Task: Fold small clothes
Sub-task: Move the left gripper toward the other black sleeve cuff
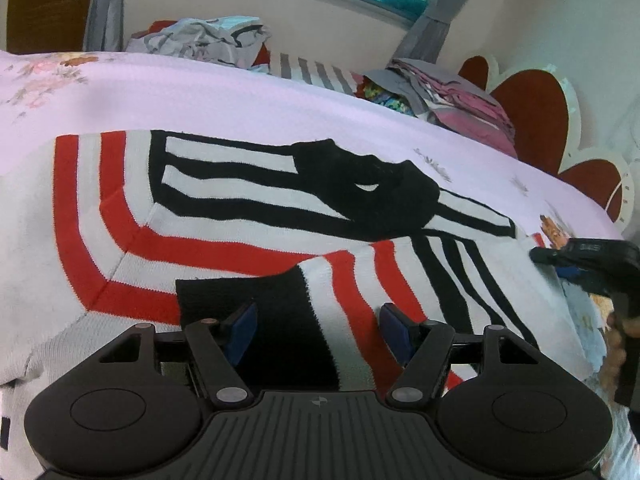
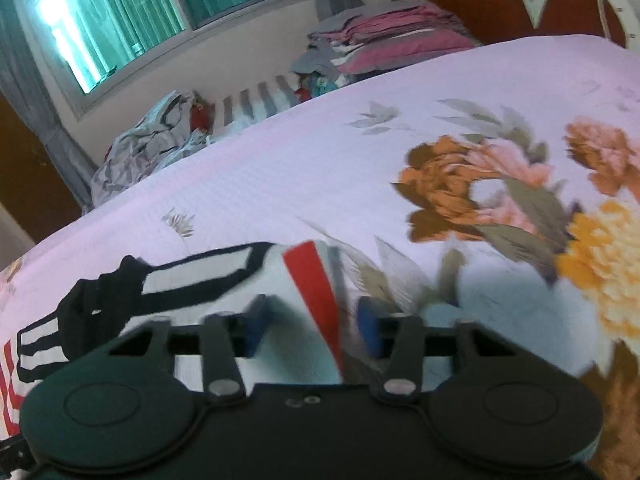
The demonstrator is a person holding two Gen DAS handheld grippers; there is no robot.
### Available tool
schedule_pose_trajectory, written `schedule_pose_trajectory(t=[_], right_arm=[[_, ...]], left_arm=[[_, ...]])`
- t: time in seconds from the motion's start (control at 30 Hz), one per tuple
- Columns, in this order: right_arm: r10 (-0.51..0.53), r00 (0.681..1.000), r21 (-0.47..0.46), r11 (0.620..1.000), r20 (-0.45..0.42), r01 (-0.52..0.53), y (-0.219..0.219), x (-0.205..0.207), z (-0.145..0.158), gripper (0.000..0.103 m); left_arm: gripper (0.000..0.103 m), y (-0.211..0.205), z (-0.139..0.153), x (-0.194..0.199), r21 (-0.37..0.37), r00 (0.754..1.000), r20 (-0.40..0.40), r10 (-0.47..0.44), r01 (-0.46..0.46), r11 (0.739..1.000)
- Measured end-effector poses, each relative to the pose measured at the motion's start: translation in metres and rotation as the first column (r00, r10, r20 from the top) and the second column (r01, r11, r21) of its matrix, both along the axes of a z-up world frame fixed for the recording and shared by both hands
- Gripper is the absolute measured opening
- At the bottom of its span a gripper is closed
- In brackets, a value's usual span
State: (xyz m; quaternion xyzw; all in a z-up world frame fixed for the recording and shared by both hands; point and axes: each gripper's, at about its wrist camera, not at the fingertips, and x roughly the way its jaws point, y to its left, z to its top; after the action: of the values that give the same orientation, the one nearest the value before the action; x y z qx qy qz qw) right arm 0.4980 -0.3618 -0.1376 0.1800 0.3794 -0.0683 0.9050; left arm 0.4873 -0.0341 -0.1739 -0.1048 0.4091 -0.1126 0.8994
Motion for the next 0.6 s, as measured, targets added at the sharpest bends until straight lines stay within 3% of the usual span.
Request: schedule_pose_trajectory(t=[0.2, 0.3, 0.37, 0.47, 0.6], right_arm=[[-0.019, 1.0, -0.19, 0.982, 0.005, 0.019, 0.004, -0.002, -0.004, 0.008], [0.003, 1.0, -0.195, 0.981, 0.007, -0.001, 0.005, -0.003, -0.002, 0.009], [0.005, 1.0, -0.215, 0.977, 0.028, 0.001, 0.009, -0.009, 0.008, 0.018], [0.011, 0.998, -0.198, 0.98, 0.068, 0.002, 0.011, -0.026, 0.024, 0.022], [0.095, 0.993, -0.209, 0.975, 0.072, -0.078, 0.039, -0.053, 0.034, 0.023]], left_arm=[[0.067, -0.008, 0.002, -0.002, 0.055, 1.0, 0.016, -0.013, 0.012, 0.998], [0.067, -0.008, -0.001, -0.003, 0.07, 0.999, 0.032, -0.021, 0.019, 0.997], [0.067, -0.007, 0.002, -0.003, 0.068, 1.0, 0.026, -0.017, 0.016, 0.998], [0.067, -0.005, 0.009, -0.007, 0.061, 1.0, 0.028, 0.002, -0.003, 0.998], [0.067, 0.0, 0.008, -0.011, 0.071, 0.999, 0.029, 0.02, -0.022, 0.997]])
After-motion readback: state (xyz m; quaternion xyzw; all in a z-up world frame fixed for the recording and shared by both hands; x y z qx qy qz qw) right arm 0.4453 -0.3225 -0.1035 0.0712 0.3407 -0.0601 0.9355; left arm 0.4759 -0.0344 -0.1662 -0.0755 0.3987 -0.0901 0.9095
